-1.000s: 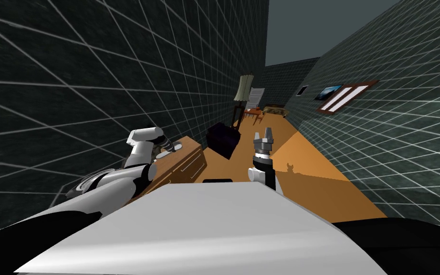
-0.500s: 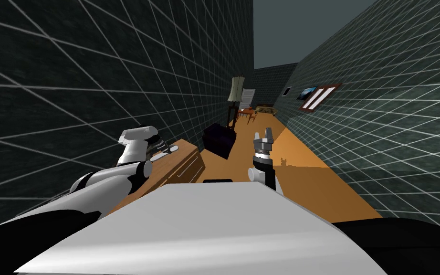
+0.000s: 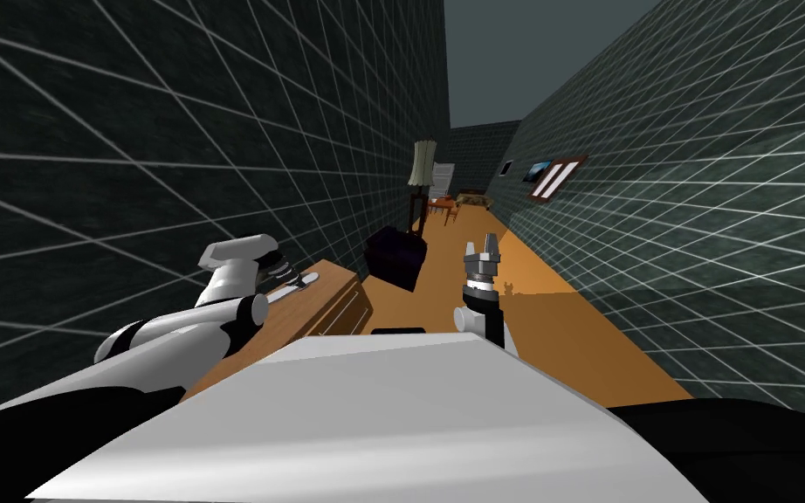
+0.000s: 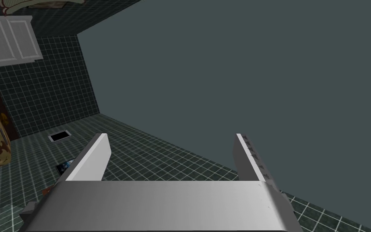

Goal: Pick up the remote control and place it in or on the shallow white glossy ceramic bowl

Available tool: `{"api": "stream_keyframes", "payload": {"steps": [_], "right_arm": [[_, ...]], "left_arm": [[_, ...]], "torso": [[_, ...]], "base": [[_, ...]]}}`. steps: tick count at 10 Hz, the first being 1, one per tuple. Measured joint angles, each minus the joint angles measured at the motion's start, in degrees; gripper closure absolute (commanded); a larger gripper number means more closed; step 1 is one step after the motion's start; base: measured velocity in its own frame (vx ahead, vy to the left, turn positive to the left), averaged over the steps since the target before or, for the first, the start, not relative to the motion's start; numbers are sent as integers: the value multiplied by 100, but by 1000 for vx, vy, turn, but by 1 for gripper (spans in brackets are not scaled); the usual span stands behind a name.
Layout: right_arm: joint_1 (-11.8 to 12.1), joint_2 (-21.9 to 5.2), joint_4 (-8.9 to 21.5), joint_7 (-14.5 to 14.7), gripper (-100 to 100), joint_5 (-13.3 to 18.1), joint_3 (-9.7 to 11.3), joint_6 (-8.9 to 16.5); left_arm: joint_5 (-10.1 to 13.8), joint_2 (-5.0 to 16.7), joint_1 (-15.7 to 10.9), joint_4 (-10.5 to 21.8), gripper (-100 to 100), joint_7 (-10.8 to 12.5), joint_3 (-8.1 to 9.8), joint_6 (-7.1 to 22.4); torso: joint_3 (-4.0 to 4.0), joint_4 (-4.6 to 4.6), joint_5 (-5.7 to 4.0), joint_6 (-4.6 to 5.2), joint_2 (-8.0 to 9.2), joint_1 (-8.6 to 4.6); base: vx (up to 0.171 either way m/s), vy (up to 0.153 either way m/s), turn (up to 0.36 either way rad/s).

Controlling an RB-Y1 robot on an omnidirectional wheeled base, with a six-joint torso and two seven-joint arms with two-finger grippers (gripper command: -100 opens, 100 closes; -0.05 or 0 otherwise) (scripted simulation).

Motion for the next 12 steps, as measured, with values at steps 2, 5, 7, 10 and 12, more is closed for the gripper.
{"api": "stream_keyframes", "payload": {"steps": [2, 5, 7, 10, 12], "right_arm": [[1, 0, 0, 0, 0, 0, -1, 0], [1, 0, 0, 0, 0, 0, -1, 0], [1, 0, 0, 0, 0, 0, 0, 0], [1, 0, 0, 0, 0, 0, -1, 0], [2, 0, 0, 0, 0, 0, -1, 0]], "left_arm": [[-17, 63, 100, 131, 100, 38, 90, 9], [-36, 226, 236, 382, 100, 52, 228, -3], [-58, 403, 309, 738, 100, 6, 323, -107], [-93, 576, 654, 977, 100, 59, 538, -235], [-123, 744, 846, 1229, 100, 69, 666, -340]], "torso": [[2, 1, -2, -7, 2, 0], [4, 5, -9, -7, 3, -11], [2, 5, -10, -5, -2, -6], [-1, 5, -14, -12, -8, -4], [0, 6, -19, -15, -7, -11]], "base": [[42, 47, -97], [57, 44, -109], [79, 63, -174], [90, 71, -150], [89, 67, -109]]}}
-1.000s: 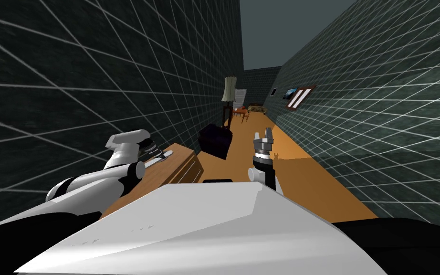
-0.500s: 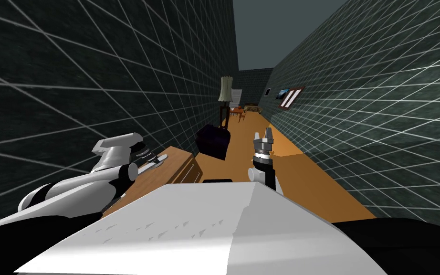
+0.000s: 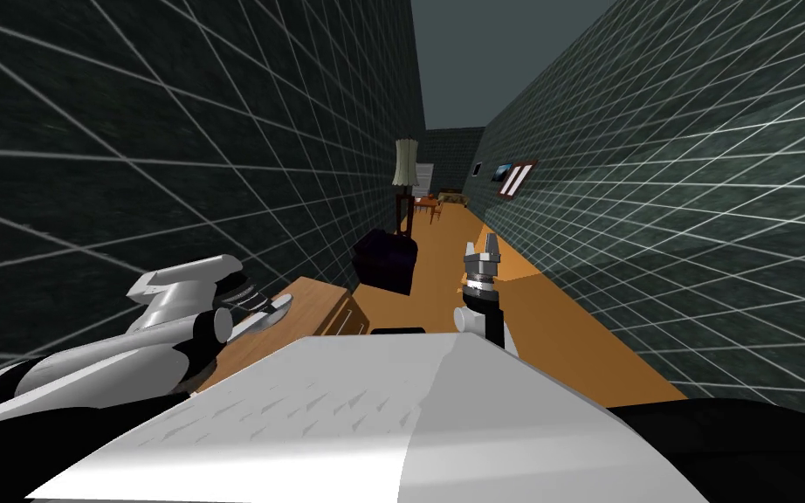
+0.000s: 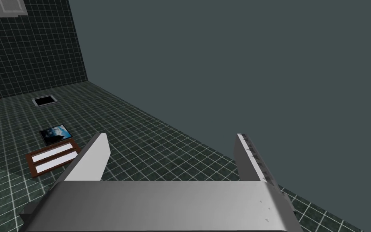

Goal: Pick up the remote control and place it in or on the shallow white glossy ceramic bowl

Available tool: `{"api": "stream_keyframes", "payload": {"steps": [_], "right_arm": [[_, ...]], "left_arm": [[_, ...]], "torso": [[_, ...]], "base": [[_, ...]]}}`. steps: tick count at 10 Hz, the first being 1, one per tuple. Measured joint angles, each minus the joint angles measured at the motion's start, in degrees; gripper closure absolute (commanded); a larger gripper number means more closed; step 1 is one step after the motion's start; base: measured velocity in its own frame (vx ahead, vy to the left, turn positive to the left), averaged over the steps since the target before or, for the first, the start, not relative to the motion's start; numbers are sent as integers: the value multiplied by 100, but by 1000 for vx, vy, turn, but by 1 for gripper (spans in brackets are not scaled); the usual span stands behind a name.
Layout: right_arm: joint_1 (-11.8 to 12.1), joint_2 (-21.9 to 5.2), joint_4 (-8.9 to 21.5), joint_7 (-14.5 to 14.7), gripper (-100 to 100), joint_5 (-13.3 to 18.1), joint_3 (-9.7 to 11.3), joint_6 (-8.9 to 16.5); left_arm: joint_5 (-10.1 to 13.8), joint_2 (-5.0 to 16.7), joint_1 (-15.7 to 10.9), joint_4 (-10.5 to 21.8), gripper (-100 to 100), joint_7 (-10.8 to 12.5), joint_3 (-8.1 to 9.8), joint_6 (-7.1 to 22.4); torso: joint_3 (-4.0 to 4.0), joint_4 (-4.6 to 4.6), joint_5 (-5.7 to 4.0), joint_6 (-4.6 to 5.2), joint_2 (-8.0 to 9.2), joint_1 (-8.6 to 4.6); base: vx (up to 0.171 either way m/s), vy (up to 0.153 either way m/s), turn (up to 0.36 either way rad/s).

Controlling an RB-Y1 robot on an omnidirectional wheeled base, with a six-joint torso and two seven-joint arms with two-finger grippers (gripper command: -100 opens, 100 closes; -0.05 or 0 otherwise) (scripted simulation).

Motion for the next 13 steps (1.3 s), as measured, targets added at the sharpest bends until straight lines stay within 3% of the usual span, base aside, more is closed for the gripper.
{"api": "stream_keyframes", "payload": {"steps": [2, 4, 7, 8, 12, 13], "right_arm": [[0, 0, 0, 0, 0, 0, 0, 0], [0, 0, 0, 0, 0, 0, 0, 0], [0, 0, 0, 0, 0, 0, 0, 0], [0, 1, 0, 0, 0, 0, 0, 0], [-1, 1, 0, 0, 0, 0, 1, 0], [-1, 1, 0, 0, 0, 0, 1, 0]], "left_arm": [[3, 60, 377, -113, 100, 70, 186, -4], [-43, 219, 496, 158, 100, 86, 265, -141], [-55, 356, 931, 88, 100, 144, 483, -215], [-60, 364, 939, 94, -100, 153, 488, -237], [-60, 364, 938, 92, -100, 153, 487, -236], [-60, 364, 938, 92, 0, 153, 487, -236]], "torso": [[4, 2, -4, 1, 6, -5], [2, 2, -8, 3, 3, -14], [7, 5, -17, 3, 10, -28], [12, 7, -18, 6, 20, -40], [22, 11, -21, 6, 35, -53], [22, 11, -22, 6, 36, -54]], "base": [[79, 71, -91], [81, 49, -75], [59, 41, -49], [5, 6, 1], [0, 0, 0], [0, 0, 0]]}}
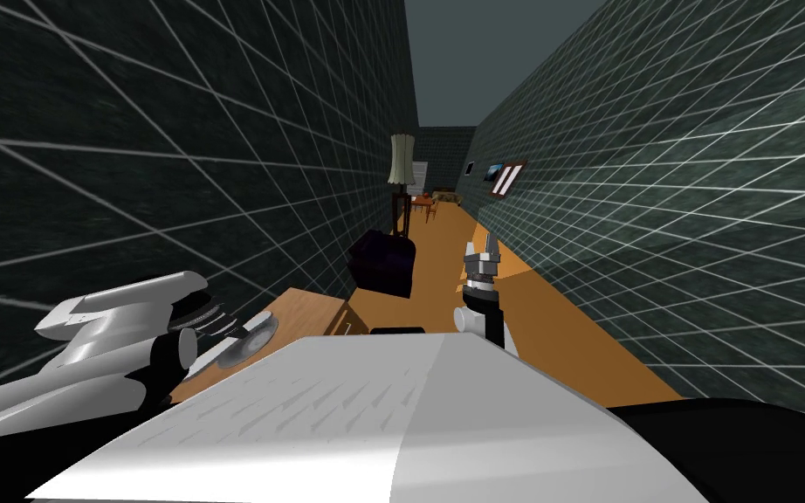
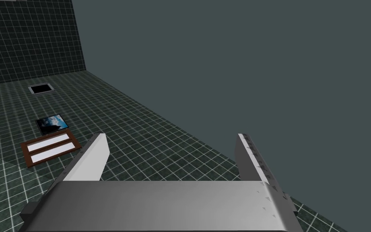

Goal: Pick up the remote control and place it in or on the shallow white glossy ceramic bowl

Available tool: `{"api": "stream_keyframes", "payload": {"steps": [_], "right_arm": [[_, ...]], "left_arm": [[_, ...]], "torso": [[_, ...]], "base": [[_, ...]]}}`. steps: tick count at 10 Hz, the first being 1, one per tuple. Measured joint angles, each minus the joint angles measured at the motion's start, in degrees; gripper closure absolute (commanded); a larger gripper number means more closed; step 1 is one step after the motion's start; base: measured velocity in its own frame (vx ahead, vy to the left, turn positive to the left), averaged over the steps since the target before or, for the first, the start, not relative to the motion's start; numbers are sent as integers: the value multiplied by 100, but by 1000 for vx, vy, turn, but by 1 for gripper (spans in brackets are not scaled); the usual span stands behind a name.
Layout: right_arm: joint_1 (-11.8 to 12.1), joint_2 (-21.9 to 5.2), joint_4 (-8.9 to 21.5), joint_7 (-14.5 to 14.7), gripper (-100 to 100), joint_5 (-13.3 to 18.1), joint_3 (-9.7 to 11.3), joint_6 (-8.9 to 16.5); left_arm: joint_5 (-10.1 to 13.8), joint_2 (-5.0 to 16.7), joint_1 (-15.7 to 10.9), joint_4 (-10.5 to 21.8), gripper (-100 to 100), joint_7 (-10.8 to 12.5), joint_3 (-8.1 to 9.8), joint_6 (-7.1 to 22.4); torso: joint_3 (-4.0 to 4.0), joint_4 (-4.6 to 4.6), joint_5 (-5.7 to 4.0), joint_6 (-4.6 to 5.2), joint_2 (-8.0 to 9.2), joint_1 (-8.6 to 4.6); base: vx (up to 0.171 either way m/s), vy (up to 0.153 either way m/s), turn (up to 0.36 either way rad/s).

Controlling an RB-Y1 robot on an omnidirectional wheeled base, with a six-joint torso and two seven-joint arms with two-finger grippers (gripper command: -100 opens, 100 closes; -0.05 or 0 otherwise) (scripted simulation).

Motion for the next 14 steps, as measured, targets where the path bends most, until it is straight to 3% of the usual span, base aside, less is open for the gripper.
{"api": "stream_keyframes", "payload": {"steps": [1, 6, 8, 9, 14], "right_arm": [[0, 0, 0, 0, 0, 0, 0, 0], [-2, 0, 0, 0, 0, 0, 0, 0], [-2, 0, 0, 0, 0, 0, 0, 0], [0, 0, 0, 0, 0, 0, 0, 0], [0, 0, 0, 0, 0, 0, 0, 0]], "left_arm": [[0, 0, 0, 0, -100, 0, 0, 0], [-77, 179, -265, -61, -100, 403, 14, 461], [-84, 225, -279, -254, -100, 592, 72, 736], [-86, 230, -287, -261, 0, 619, 73, 770], [-85, 230, -285, -260, 0, 616, 73, 767]], "torso": [[0, 0, 0, 0, 0, 0], [27, 11, 4, 1, 47, 21], [26, 11, 2, 2, 44, 13], [16, 7, 3, -4, 25, 10], [-1, 0, 2, -2, -2, 4]], "base": [[-65, 28, -171], [-120, 48, -154], [-83, 25, -110], [-9, 3, 9], [0, 0, 0]]}}
